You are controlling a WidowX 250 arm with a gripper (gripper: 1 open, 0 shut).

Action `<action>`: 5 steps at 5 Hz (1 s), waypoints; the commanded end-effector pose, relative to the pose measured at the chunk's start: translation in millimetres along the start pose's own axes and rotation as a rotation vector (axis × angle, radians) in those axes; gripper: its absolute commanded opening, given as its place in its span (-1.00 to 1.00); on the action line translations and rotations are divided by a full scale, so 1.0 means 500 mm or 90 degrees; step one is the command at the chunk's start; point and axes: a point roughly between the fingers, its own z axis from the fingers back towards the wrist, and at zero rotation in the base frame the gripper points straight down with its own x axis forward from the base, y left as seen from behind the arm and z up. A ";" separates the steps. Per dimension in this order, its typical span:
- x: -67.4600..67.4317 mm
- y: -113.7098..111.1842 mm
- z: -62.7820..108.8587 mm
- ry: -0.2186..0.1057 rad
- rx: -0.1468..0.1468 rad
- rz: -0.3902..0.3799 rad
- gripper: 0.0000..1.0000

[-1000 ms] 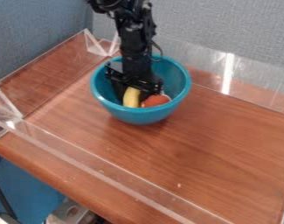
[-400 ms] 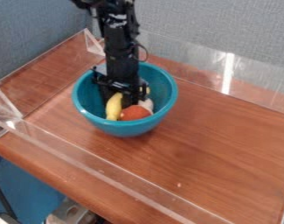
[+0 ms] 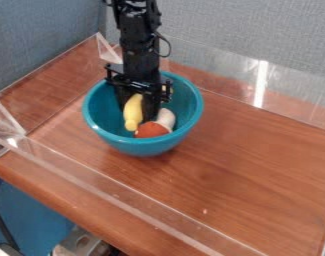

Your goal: Remove the yellow object from the blue bowl and put it on the table

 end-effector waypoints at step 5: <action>0.029 -0.017 0.091 -0.066 -0.003 -0.017 -1.00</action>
